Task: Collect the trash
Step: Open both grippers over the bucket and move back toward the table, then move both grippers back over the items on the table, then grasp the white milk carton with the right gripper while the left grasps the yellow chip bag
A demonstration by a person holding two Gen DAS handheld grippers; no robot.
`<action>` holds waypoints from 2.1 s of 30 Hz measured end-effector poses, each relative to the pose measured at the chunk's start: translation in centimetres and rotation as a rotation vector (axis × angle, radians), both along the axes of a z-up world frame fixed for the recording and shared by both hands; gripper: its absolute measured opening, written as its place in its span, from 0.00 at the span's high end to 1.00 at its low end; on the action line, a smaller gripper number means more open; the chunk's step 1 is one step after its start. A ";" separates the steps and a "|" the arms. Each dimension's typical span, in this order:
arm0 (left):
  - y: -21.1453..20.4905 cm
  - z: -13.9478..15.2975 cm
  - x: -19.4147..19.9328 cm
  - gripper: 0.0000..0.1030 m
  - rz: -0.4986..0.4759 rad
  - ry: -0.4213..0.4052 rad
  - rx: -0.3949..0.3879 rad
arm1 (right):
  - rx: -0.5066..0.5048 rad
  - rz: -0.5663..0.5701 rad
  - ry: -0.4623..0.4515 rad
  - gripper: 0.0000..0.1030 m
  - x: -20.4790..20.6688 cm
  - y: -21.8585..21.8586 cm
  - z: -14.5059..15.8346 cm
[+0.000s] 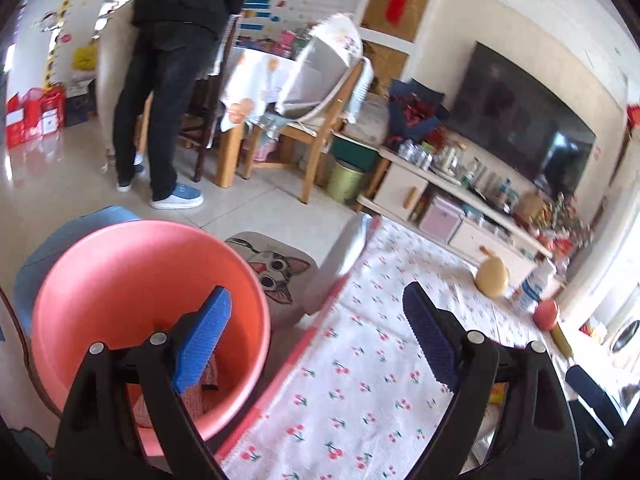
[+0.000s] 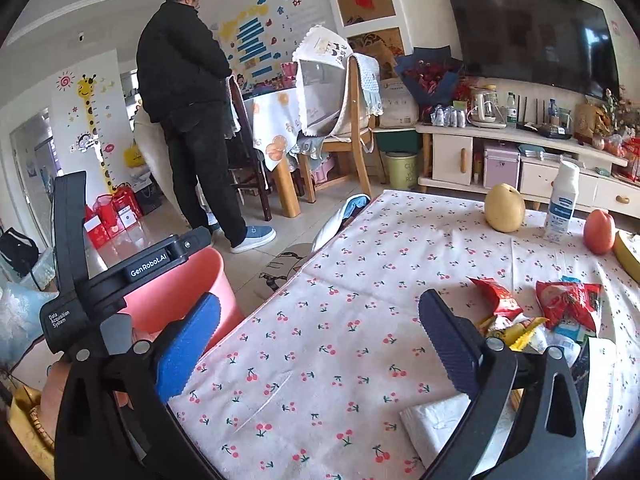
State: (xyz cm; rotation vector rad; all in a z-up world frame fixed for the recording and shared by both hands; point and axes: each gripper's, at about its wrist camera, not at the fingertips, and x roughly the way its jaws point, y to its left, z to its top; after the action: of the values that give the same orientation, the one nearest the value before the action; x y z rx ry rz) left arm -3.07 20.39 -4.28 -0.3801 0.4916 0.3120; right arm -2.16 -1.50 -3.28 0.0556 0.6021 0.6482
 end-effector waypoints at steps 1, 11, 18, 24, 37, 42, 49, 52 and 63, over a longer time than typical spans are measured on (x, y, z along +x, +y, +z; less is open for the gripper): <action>-0.9 0.0 0.2 0.14 -0.013 0.006 0.021 | 0.012 -0.010 0.004 0.05 -0.1 -0.9 0.0; -8.0 -0.5 1.0 0.14 -0.167 0.055 0.163 | 0.062 -0.091 0.033 0.05 0.0 -8.0 0.2; -13.1 -1.2 0.6 0.14 -0.306 0.093 0.203 | 0.044 -0.182 0.029 0.05 1.1 -13.5 0.4; -18.1 -1.9 0.8 0.14 -0.423 0.118 0.245 | 0.009 -0.289 0.048 0.05 2.4 -18.4 0.3; -28.0 -4.6 5.4 0.14 -0.570 0.215 0.319 | 0.111 -0.439 0.206 0.05 4.5 -26.6 -0.9; -28.8 -5.4 8.1 0.15 -0.546 0.255 0.329 | 0.031 -0.376 0.256 0.05 4.9 -25.4 -1.8; -29.0 -6.4 10.9 0.29 -0.530 0.326 0.304 | -0.056 -0.328 0.311 0.05 5.6 -24.0 -3.9; -29.2 -7.1 11.4 0.34 -0.521 0.359 0.313 | -0.066 -0.317 0.315 0.05 5.7 -23.8 -4.1; -27.5 -7.1 11.2 0.63 -0.478 0.348 0.169 | -0.097 -0.262 0.419 0.33 6.4 -22.7 -6.6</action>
State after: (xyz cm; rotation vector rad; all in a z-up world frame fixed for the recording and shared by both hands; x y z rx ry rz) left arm 8.09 -7.12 -11.35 -0.0337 0.8703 -0.0489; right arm 4.26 -24.23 -9.84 0.1800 1.0110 0.3509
